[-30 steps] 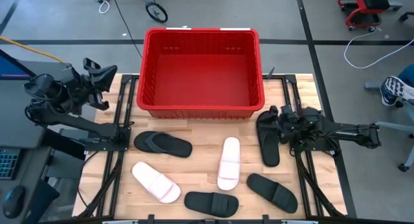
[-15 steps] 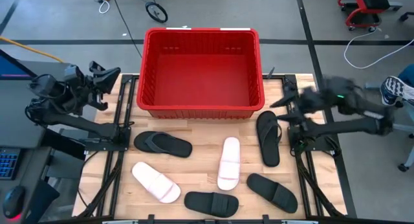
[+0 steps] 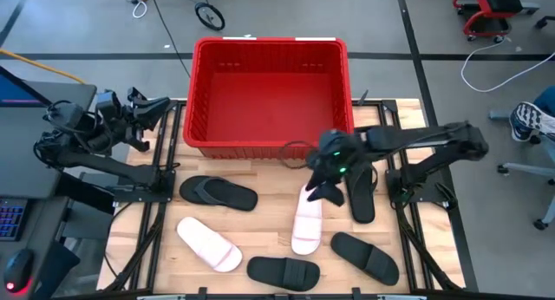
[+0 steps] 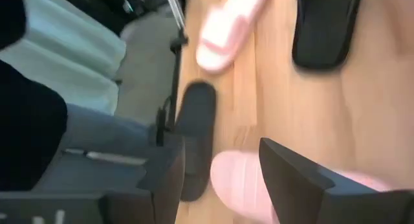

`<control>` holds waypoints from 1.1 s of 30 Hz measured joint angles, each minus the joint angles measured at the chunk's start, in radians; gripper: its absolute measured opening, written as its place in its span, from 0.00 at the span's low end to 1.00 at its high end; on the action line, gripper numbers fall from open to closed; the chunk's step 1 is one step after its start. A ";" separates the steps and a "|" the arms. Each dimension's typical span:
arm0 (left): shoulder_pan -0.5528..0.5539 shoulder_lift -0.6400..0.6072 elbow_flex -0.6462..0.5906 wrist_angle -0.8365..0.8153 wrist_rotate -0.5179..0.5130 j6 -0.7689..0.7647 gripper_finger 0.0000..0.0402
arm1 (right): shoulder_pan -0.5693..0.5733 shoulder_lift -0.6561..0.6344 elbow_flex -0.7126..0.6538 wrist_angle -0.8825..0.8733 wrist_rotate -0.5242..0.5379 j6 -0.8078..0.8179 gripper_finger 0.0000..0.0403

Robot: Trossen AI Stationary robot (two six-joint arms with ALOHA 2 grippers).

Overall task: Pick and place slides into bin
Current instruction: Put the pink slide into the red bin

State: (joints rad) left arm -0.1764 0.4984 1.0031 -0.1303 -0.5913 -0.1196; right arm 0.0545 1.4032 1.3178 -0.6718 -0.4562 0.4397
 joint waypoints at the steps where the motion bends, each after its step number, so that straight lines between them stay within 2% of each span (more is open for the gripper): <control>1: 0.000 0.000 0.000 0.000 0.000 0.001 0.06 | 0.005 0.021 0.000 -0.007 -0.018 0.026 0.51; 6: 0.000 0.000 0.000 -0.003 0.000 0.001 0.08 | 0.055 0.095 0.002 -0.106 -0.116 0.191 0.51; 11: 0.000 0.000 0.000 -0.022 0.000 0.000 0.09 | 0.149 0.108 0.002 -0.159 -0.115 0.375 0.51; 18: 0.000 0.000 0.000 -0.095 0.000 -0.005 0.06 | 0.327 0.105 0.002 -0.147 0.076 0.433 0.51; 21: 0.000 0.000 0.000 -0.112 0.000 -0.006 0.06 | 0.387 0.121 0.002 -0.185 0.184 0.542 0.51; 24: 0.000 0.000 0.000 -0.113 0.000 -0.006 0.08 | 0.429 0.135 0.002 -0.303 0.291 0.733 0.51; 27: 0.000 0.000 0.000 -0.113 0.000 -0.001 0.09 | 0.460 0.150 0.000 -0.440 0.419 1.022 0.51; 29: 0.000 0.000 0.000 -0.114 0.000 -0.001 0.09 | 0.478 0.161 -0.009 -0.467 0.464 1.176 0.51; 31: 0.000 0.000 0.000 -0.117 0.000 0.000 0.09 | 0.496 0.175 -0.014 -0.409 0.466 1.193 0.51; 33: 0.000 0.000 0.000 -0.127 0.000 0.000 0.08 | 0.517 0.195 -0.014 -0.312 0.480 1.118 0.51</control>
State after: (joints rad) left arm -0.1761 0.4984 1.0027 -0.2578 -0.5915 -0.1192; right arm 0.5713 1.5982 1.3033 -0.9839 0.0235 1.5576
